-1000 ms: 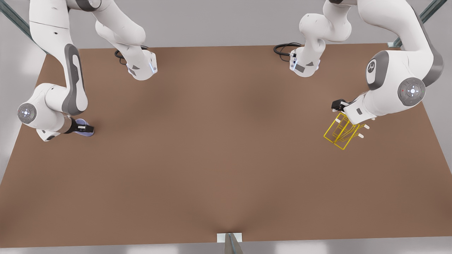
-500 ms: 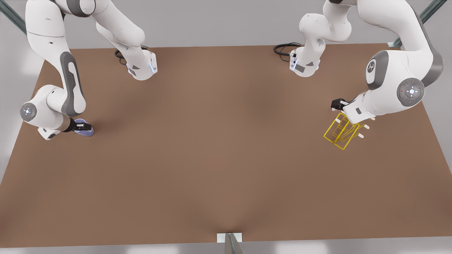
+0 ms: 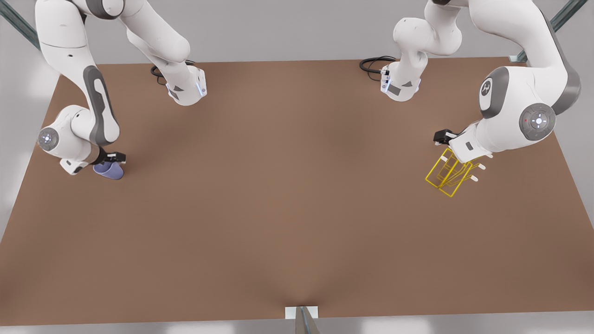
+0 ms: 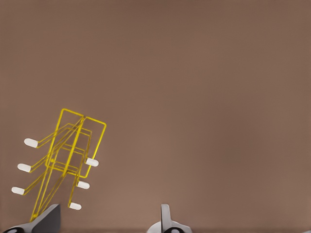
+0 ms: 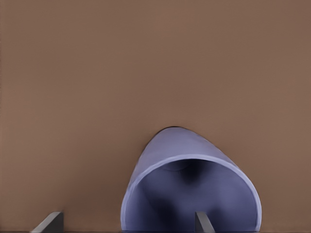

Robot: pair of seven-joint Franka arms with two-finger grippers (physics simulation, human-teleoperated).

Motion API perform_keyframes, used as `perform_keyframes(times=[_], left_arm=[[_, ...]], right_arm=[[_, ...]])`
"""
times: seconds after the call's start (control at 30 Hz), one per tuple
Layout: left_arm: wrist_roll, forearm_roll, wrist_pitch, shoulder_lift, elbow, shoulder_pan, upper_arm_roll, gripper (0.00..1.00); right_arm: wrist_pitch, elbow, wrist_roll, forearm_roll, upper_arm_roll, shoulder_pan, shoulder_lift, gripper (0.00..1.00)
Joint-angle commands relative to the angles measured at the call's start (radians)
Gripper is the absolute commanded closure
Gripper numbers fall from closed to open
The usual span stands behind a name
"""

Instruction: Place the cup on the cup holder

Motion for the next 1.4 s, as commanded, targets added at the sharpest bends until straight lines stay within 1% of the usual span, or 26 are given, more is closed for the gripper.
perform_keyframes(times=[0.0,0.2,0.23,0.27,0.3,0.33,0.37,0.4,0.8,0.87,0.9,0.93,0.97,1.03,1.07,1.13,1.17,1.2,1.27,1.3,1.37], left_arm=[[-0.003,0.000,-0.007,-0.001,0.000,0.000,0.001,0.00],[-0.003,0.000,-0.010,-0.001,0.000,0.000,0.001,0.00],[-0.003,0.000,-0.010,-0.001,0.000,0.000,0.001,0.00],[-0.003,0.000,-0.010,-0.001,0.000,0.000,0.001,0.00],[-0.003,0.000,-0.010,-0.001,0.000,0.000,0.001,0.00],[-0.003,0.000,-0.010,-0.001,-0.001,0.000,0.001,0.00],[-0.003,0.000,-0.010,0.000,-0.001,0.000,0.001,0.00],[-0.003,0.000,-0.009,0.000,-0.001,0.000,0.001,0.00],[-0.003,0.000,-0.010,0.002,-0.001,0.000,-0.001,0.00],[-0.003,0.000,-0.010,0.003,0.000,0.000,-0.001,0.00],[-0.003,0.000,-0.007,0.008,0.000,0.000,-0.001,0.00],[-0.003,0.000,-0.009,0.010,0.000,0.000,-0.001,0.00],[-0.003,0.000,-0.009,0.010,-0.001,0.000,-0.001,0.00],[-0.003,0.000,-0.020,0.007,-0.001,0.000,-0.001,0.00],[-0.003,0.000,-0.023,0.002,-0.001,0.000,-0.001,0.00],[-0.006,0.000,-0.035,-0.003,-0.001,0.000,-0.016,0.00],[-0.006,0.000,-0.035,0.000,-0.001,0.000,-0.018,0.00],[-0.006,0.000,-0.035,0.000,-0.003,0.000,-0.018,0.00],[-0.006,0.000,-0.044,0.000,-0.003,0.000,-0.018,0.00],[-0.006,0.000,-0.044,0.000,-0.001,0.000,-0.018,0.00],[-0.006,0.000,-0.044,0.000,-0.003,0.000,-0.018,0.00]], right_arm=[[0.026,-0.008,-0.068,-0.002,0.000,0.006,-0.005,0.00],[0.110,-0.008,-0.069,-0.002,0.000,0.006,0.043,0.00],[0.133,-0.009,-0.069,-0.002,0.000,0.006,0.051,0.03],[0.136,-0.009,-0.069,-0.002,0.000,0.006,0.054,0.12],[0.135,-0.009,-0.069,-0.002,0.000,0.006,0.054,0.26],[0.135,-0.008,-0.069,-0.002,0.000,0.006,0.054,0.48],[0.135,-0.008,-0.069,-0.002,0.000,0.006,0.052,0.62],[0.135,-0.008,-0.069,-0.002,0.000,0.005,0.052,0.79],[0.104,0.001,-0.071,-0.018,0.004,0.010,0.008,0.79],[0.087,0.058,-0.052,-0.008,0.058,0.013,0.003,0.79],[0.018,0.138,-0.043,0.008,0.092,0.014,0.017,0.79],[-0.054,0.198,-0.036,0.090,0.135,0.016,0.026,0.79],[-0.086,0.247,-0.036,0.098,0.143,0.036,0.042,0.79],[-0.200,0.356,-0.028,0.202,0.143,0.106,0.063,0.79],[-0.204,0.374,-0.028,0.253,0.143,0.134,0.069,0.79],[-0.275,0.423,0.037,0.322,0.143,0.203,0.069,0.79],[-0.287,0.445,0.040,0.380,0.146,0.246,0.069,0.79],[-0.287,0.462,0.118,0.416,0.150,0.282,0.071,0.79],[-0.307,0.555,0.286,0.528,0.152,0.419,0.094,0.79],[-0.306,0.610,0.356,0.595,0.152,0.477,0.132,0.79],[-0.290,0.691,0.363,0.742,0.152,0.552,0.196,0.79]])
